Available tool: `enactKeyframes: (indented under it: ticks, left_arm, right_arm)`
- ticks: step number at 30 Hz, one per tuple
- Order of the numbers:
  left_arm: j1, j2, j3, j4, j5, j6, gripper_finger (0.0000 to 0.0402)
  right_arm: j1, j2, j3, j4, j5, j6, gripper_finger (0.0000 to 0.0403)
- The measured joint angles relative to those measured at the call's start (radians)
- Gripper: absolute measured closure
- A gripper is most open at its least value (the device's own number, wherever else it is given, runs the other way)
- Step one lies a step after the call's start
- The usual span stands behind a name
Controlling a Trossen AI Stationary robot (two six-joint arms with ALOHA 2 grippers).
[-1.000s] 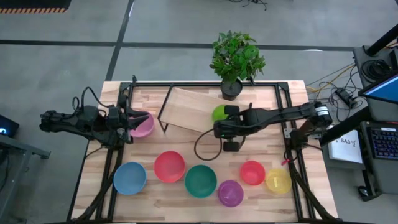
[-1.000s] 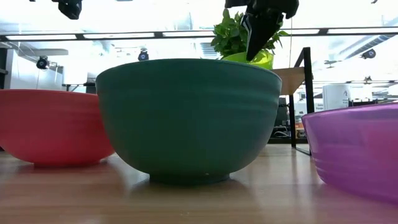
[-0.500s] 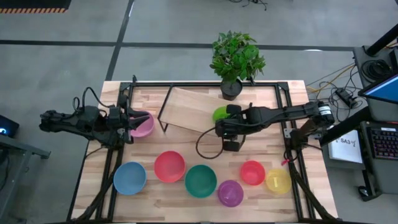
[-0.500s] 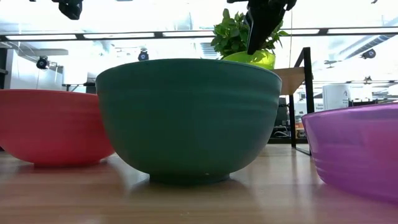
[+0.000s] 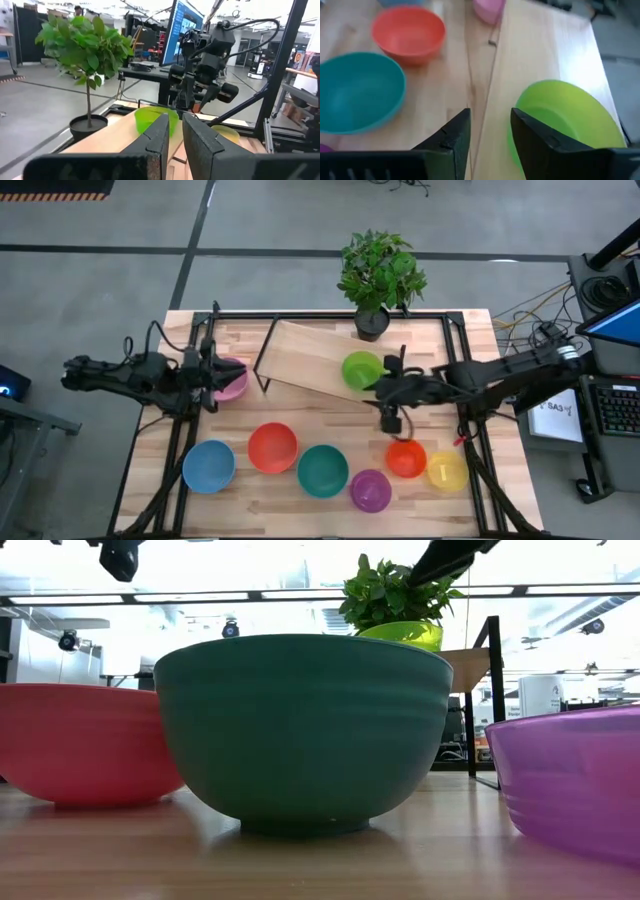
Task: Place and stack bowls onto a shelf
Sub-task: Put the orange bowl on the shelf
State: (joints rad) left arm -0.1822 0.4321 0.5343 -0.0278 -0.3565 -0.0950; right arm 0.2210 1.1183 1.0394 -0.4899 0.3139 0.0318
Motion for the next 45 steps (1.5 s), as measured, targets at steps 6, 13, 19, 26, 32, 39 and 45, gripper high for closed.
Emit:
enactKeyframes:
  ticks: [6, 13, 19, 26, 32, 39, 45]
  left_arm:
    - [0.0, 0.054, 0.022, 0.025, 0.0, -0.101, 0.0365]
    - [0.0, 0.092, 0.148, -0.163, 0.006, -0.258, 0.0365]
    - [0.001, 0.164, 0.316, -0.422, -0.001, -0.376, 0.0364]
    - [0.001, 0.313, 0.52, -0.904, -0.044, -0.572, 0.0364]
    - [0.003, 0.451, 0.545, -1.259, -0.053, -0.861, 0.0364]
    - [0.014, 0.586, 0.534, -1.407, 0.132, -0.93, 0.0364]
    - [-0.042, 0.67, 0.534, -1.228, 0.457, -0.891, 0.0364]
  right_arm:
    - [0.037, -0.176, -0.241, 0.285, -0.007, -0.051, 0.0285]
    - [0.075, -0.315, -0.433, 0.467, -0.008, -0.062, 0.0294]
    - [0.127, -0.385, -0.539, 0.568, -0.009, -0.054, 0.0296]
    - [0.201, -0.398, -0.602, 0.662, -0.01, -0.059, 0.03]
    - [0.225, -0.421, -0.599, 0.671, -0.01, -0.055, 0.0305]
    - [0.229, -0.423, -0.599, 0.667, -0.033, -0.066, 0.0302]
    - [0.229, -0.423, -0.601, 0.664, -0.034, -0.097, 0.0309]
